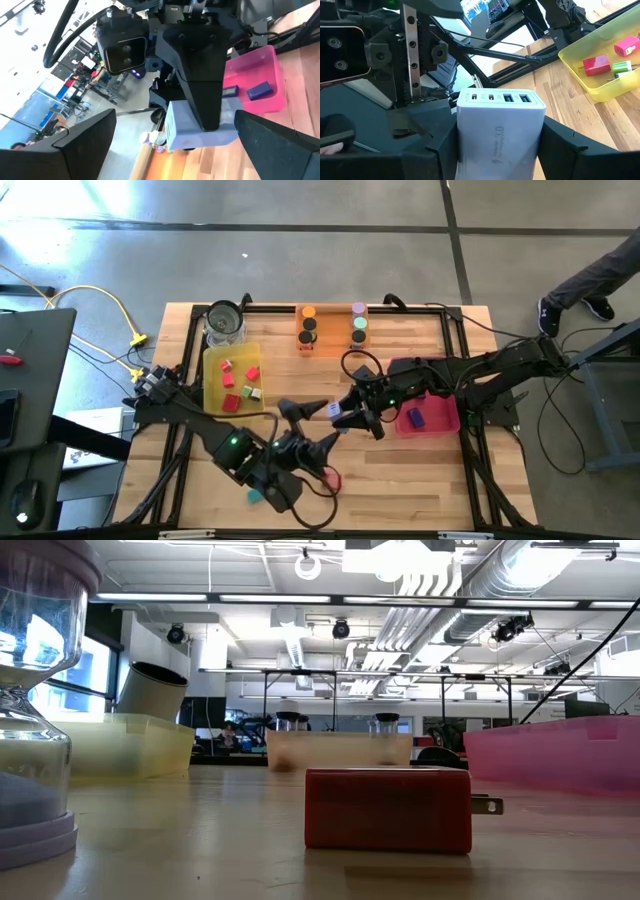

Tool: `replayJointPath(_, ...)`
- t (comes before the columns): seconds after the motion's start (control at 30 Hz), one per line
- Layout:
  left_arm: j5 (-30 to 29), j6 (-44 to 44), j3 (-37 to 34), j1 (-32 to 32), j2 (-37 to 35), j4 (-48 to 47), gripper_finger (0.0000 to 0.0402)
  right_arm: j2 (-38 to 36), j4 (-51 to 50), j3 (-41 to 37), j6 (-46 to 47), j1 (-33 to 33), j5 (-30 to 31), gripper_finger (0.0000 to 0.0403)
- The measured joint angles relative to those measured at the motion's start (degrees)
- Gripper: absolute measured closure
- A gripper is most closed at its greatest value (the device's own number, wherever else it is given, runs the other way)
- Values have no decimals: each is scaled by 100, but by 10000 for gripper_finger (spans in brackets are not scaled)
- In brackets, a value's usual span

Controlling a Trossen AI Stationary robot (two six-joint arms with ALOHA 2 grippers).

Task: Pick & Place Office items
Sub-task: Put the blue charger in the yellow bin

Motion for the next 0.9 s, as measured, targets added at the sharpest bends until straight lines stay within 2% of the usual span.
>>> replayJointPath(0.17,130,-285,0,111,0,41,4,0,0,0,-18,0,1,205)
replayJointPath(0.3,874,-856,0,222,6,137,4,0,-2,0,-8,0,1,205)
replayJointPath(0.43,831,-857,0,327,9,834,4,0,-1,0,-2,0,1,205)
replayJointPath(0.53,862,-415,2,406,9,1211,4,0,-2,0,1,0,4,205)
replayJointPath(0.73,935,516,2,559,9,1275,4,0,-21,0,1,-2,27,205)
replayJointPath(0.9,1015,2234,6,622,3,1354,4,0,-53,-7,-4,-15,119,205)
